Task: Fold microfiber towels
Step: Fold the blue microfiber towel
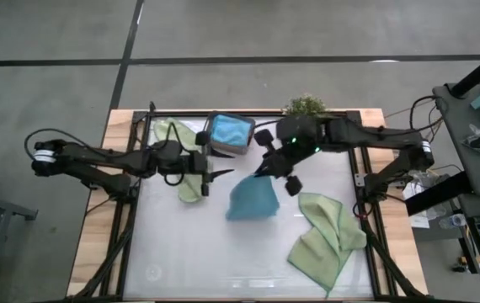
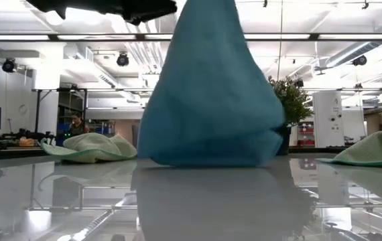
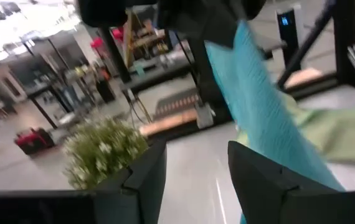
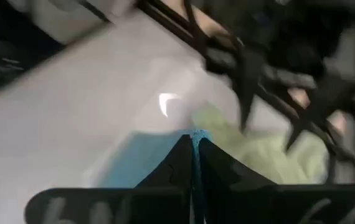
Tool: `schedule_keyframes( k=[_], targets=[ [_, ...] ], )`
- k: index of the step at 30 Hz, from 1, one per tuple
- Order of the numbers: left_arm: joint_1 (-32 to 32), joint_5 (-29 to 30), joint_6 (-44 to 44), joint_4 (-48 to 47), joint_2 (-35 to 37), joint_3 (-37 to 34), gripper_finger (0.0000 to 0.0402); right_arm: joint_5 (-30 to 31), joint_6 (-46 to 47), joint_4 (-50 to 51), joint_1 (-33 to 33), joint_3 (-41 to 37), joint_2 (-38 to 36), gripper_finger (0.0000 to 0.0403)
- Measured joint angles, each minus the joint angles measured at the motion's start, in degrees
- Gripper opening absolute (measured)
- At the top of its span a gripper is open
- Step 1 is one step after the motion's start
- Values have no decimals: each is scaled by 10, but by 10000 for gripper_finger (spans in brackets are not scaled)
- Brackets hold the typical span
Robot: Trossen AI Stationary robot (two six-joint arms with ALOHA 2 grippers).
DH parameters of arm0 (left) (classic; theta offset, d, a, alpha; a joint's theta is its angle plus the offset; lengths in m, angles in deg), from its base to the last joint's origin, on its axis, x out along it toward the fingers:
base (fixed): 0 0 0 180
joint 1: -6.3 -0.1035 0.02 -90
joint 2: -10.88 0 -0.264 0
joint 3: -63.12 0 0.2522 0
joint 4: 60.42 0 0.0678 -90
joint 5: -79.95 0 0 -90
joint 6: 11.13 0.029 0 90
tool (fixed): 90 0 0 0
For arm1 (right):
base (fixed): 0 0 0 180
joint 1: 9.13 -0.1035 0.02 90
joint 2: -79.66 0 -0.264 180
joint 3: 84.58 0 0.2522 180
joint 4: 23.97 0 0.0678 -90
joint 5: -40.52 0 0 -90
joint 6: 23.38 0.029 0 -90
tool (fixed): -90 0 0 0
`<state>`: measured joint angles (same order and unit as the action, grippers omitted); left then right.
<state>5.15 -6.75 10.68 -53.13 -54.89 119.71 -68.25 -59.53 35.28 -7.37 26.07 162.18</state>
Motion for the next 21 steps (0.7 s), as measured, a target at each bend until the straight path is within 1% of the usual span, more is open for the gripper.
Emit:
schedule_keyframes(
  k=[2, 5, 8, 9, 12, 15, 19, 21],
  targets=[
    [0, -1, 1, 11, 0, 0, 158, -58, -20, 36, 2, 36, 0, 8],
    [0, -16, 0, 19, -11, -1, 158, -149, -25, 84, 1, 82, 0, 8],
    [0, -46, -5, 36, -37, -2, 158, -254, -31, 161, 1, 117, 0, 8],
    [0, -61, -9, 44, -50, -3, 158, -272, -32, 192, 1, 126, 0, 8],
    [0, -99, -25, 84, -101, -5, 158, -278, 11, 271, 1, 135, 0, 8],
    [0, -104, -39, 121, -155, -6, 158, -274, 87, 308, 1, 110, 0, 8],
    [0, -104, -52, 195, -228, -6, 158, -217, 202, 316, -1, 48, 1, 8],
    [0, -104, -65, 236, -262, -5, 158, -188, 236, 327, -1, 14, 1, 8]
  ],
)
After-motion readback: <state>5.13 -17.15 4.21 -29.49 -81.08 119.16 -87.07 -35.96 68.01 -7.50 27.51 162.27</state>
